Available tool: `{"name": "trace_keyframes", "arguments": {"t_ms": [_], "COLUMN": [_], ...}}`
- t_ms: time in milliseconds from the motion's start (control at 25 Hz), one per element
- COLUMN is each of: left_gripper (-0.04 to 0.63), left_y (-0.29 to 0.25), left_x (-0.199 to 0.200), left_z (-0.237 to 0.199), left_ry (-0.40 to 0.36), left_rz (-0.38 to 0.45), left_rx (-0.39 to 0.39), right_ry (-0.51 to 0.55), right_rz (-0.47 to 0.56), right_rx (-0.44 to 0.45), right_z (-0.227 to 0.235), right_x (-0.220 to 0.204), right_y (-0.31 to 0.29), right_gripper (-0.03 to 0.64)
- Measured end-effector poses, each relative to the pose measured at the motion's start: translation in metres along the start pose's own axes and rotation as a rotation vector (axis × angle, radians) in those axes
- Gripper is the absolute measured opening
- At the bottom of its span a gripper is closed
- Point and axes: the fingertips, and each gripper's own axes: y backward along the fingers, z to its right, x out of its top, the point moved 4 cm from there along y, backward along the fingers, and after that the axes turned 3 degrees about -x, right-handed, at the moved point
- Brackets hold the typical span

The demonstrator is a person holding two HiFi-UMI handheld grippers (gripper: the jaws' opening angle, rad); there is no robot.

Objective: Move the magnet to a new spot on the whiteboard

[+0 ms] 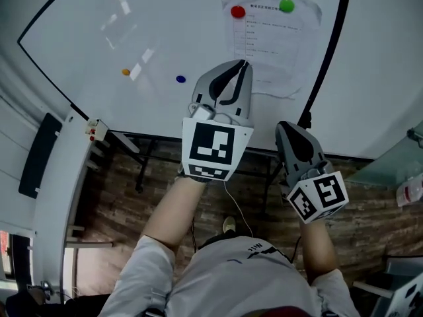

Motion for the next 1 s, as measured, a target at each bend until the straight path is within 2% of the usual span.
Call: {"name": "trace_keyframes", "arguments": {"t_ms": [160,240,400,600,840,1000], "left_gripper": [0.015,0.047,0.1,0.118,0.137,0.14], "left_y": [-0.034,-0.046,-0.068,-0.089,-0.103,-0.109], "left_x": [0.012,0.016,0.015,0.012,0.011,0.011], "left_z": [-0.029,-0.042,-0.06,-0.066,-0.067,-0.07], "left_ry": [-0.097,-0.147,-0.254,-0.376,-0.464,-0.475], "left_rz": [0.016,0.016,-0.016,-0.056,-0.094,-0.147], "left_rx": [0.019,0.035,0.067,0.074,0.098,0.077], "right_ry": [0.014,0.017,0.011,0.002,-0.007,-0.011], "right_rz": [0.012,0.012,0.013,0.01,0.013,0.017], "right_rx": [-0.011,-0.007,-0.006,-0.02,-0.035,-0.033], "right_z": [0.008,0.009,0.013,0.018,0.027,0.029], "right_x": [0.009,0.009,0.006,0.0,-0.003,-0.003], "right_y": [-0.028,-0.039,-0.057,-0.068,-0.071,-0.072], "right_gripper": [0.014,0.014,0.014,0.014,0.014,0.014]}}
